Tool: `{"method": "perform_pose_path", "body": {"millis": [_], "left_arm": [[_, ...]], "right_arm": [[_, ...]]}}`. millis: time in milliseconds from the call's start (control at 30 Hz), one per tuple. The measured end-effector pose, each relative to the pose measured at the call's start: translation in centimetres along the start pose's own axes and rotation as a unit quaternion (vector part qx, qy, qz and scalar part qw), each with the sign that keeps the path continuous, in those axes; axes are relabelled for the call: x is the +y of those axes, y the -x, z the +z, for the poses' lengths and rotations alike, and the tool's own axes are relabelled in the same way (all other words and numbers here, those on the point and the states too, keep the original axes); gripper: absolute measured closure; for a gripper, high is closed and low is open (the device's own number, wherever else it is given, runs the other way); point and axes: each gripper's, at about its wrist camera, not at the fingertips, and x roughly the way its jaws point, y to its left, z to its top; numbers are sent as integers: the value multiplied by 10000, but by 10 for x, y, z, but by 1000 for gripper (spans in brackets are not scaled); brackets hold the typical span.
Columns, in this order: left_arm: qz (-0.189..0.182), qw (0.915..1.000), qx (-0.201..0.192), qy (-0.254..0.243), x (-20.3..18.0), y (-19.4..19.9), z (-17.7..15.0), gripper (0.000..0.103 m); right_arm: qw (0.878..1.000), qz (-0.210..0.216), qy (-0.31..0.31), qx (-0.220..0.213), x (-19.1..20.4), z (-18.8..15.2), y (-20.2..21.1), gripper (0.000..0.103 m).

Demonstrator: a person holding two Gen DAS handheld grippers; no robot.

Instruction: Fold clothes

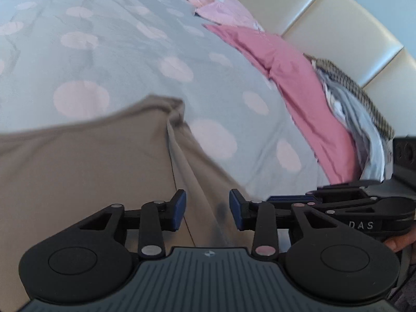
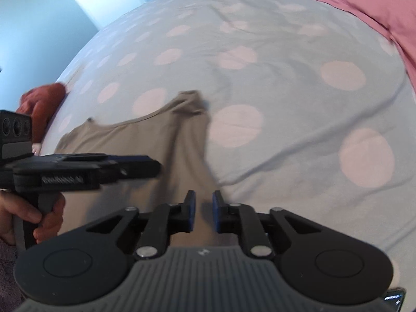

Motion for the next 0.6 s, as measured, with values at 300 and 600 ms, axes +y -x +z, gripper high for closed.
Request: {"method": "perform_pose_path", "body": {"millis": [300, 600], "left_arm": [[346, 9993, 146, 48, -14, 24, -46, 73], [426, 9989, 116, 158, -12, 49, -86, 73]], "right_arm": [[9949, 384, 654, 660, 58, -68, -14, 90], [9987, -85, 450, 239, 45, -88, 29, 86]]}}
